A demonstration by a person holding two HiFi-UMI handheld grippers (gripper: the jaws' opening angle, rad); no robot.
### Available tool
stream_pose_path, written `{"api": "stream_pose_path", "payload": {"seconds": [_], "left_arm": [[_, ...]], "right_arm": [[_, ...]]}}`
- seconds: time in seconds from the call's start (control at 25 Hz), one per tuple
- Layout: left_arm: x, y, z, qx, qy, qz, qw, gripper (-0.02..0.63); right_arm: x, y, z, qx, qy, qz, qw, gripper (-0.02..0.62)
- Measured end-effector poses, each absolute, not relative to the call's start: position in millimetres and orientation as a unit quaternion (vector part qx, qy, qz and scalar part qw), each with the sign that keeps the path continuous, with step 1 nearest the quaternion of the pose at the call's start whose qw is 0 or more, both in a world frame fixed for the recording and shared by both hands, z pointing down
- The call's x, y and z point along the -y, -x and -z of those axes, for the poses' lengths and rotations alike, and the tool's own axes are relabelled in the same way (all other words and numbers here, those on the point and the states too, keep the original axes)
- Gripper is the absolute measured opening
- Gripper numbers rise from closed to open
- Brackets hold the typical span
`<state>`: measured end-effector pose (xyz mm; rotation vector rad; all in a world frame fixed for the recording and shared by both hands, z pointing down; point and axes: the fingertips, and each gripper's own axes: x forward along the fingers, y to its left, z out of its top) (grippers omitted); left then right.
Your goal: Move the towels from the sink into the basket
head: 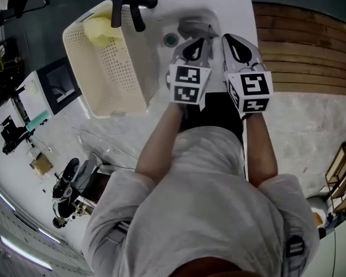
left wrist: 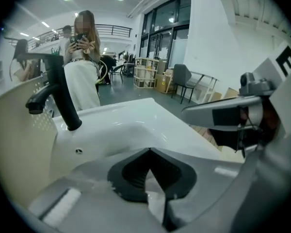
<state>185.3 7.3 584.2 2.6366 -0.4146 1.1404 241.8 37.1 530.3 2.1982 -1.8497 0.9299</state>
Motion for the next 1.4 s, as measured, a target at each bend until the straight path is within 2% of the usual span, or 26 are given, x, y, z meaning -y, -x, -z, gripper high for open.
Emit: {"api": "stream_pose_path", "payload": {"seconds": [0.24, 0.44, 0.6, 0.88, 0.96, 1.4], "left_arm": [[-8.8, -193.8, -611.4, 0.119, -0.88, -0.438, 0.141, 0.029], [-12.9, -193.0, -639.3, 0.101, -0.852, -0.485, 0.167, 0.13], [-16.4, -192.0, -655.7, 0.088, -0.839, -0.511, 0.164, 0.166], [-5.6, -188.5, -680.2, 0.109, -0.821, -0.544, 0.137, 0.155], [0.6, -188.9, -680.5, 0.122, -0.823, -0.541, 0.124, 0.032], [9.8, -181.7, -634.5, 0.159, -0.844, -0.496, 0.128, 0.028]], "right_arm": [[-43.6, -259.7, -533.3, 0.6, -0.733, -0.314, 0.06, 0.006], [-45.0, -271.8, -536.3, 0.594, -0.737, -0.317, 0.06, 0.006], [-50.3, -278.5, -539.7, 0.586, -0.742, -0.322, 0.057, 0.006], [-58.4, -289.2, -543.7, 0.574, -0.748, -0.329, 0.056, 0.006], [-59.4, -291.0, -543.4, 0.573, -0.749, -0.329, 0.058, 0.006], [-34.6, -277.4, -522.3, 0.604, -0.733, -0.305, 0.067, 0.006]]}}
